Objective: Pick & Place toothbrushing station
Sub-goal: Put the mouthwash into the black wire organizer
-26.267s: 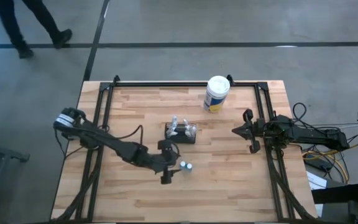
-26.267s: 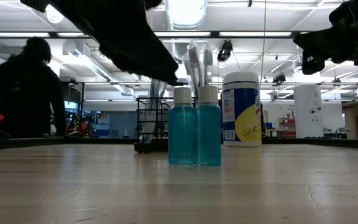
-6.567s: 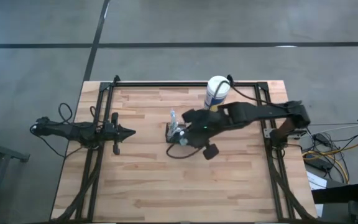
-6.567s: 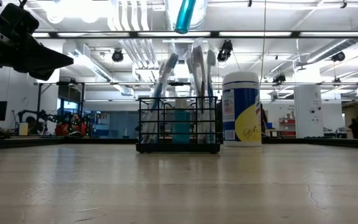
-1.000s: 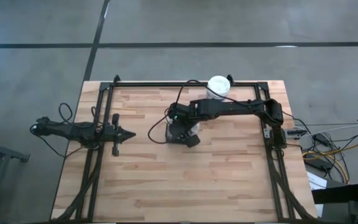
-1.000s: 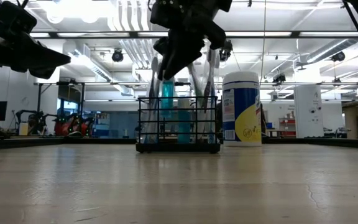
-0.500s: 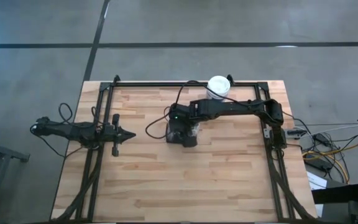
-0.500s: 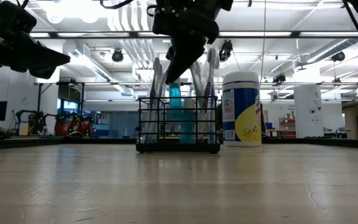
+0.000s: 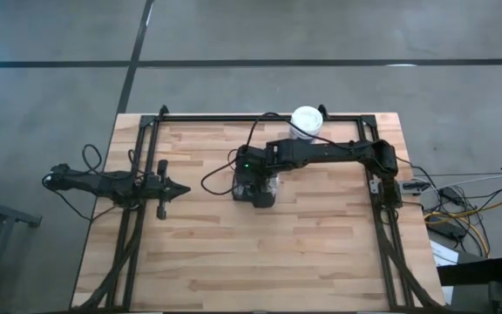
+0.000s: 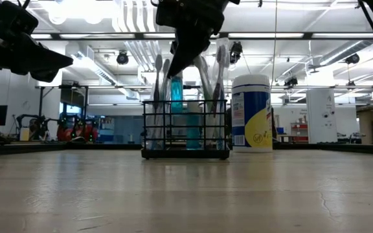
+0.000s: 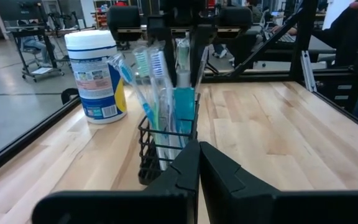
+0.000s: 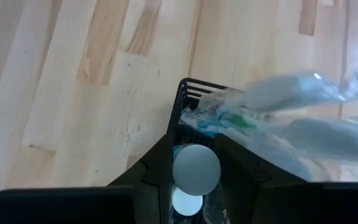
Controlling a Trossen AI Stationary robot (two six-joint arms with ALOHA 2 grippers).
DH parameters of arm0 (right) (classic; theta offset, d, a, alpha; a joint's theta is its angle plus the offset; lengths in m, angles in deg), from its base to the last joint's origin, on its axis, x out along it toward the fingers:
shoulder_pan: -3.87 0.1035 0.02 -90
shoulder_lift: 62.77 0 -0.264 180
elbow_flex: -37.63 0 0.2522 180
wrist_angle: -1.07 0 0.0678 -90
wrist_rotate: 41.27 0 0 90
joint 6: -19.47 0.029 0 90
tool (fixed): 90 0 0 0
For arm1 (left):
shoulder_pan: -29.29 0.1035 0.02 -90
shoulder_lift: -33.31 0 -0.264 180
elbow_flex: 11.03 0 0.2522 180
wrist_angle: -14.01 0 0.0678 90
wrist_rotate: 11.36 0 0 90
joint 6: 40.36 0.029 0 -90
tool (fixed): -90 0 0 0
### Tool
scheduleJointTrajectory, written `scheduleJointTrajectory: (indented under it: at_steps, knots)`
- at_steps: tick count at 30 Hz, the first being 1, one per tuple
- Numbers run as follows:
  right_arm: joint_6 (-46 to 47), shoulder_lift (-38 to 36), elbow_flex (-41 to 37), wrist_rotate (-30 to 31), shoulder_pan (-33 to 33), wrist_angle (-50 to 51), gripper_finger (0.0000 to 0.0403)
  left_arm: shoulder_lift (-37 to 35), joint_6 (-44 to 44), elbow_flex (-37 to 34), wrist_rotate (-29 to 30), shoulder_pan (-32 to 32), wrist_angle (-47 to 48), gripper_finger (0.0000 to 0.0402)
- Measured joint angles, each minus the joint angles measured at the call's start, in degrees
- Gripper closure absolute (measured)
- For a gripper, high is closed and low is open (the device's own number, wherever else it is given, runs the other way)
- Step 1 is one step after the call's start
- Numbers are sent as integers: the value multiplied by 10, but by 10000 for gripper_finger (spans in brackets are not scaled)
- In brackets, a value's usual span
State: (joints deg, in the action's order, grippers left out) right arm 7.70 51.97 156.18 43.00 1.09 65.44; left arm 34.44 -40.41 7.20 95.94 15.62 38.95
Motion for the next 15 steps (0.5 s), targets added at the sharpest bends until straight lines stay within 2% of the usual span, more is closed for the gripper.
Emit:
scheduleJointTrajectory:
  at_steps: [15]
  knots:
    - [72,4,-13,12,2,10,312,0,0,0,-4,0,0,388]
